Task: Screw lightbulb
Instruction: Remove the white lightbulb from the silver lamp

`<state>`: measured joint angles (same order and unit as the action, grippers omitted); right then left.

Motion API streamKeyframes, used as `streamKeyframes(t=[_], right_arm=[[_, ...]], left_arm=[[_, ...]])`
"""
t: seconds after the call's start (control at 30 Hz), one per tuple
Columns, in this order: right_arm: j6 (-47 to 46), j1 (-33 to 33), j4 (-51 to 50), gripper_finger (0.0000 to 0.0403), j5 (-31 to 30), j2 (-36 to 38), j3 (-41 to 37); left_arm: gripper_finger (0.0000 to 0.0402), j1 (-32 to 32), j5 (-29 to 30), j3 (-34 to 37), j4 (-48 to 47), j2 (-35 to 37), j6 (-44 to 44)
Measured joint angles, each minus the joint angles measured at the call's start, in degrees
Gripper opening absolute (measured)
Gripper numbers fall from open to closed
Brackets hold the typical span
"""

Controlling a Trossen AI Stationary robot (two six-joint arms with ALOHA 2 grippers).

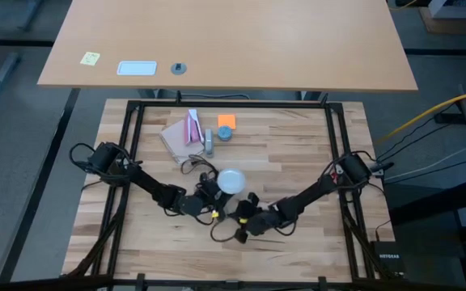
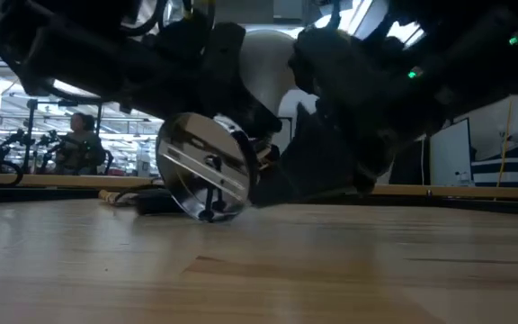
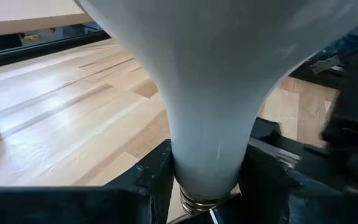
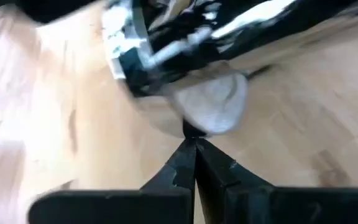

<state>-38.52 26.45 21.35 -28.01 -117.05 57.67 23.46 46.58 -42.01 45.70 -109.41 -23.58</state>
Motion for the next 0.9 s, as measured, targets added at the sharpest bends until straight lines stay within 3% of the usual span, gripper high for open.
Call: streamKeyframes(t=[0.43, 0.7, 0.9], right_arm=[[1.31, -0.06, 0.01, 0.0010, -1.14, 0.04, -0.13], [1.85, -0.24, -0.55, 0.0010, -1.93, 0.29, -0.17], [2.97, -0.57, -10.15, 0.0010, -5.76, 4.22, -0.17]], left_arm=[[0.0143, -0.93, -0.98, 0.01, 0.37, 0.01, 0.37], [0.0143, -3.04, -1.60, 0.23, 5.55, -0.12, 7.60], [0.0143, -3.16, -1.28, 0.23, 6.28, 0.23, 9.32]])
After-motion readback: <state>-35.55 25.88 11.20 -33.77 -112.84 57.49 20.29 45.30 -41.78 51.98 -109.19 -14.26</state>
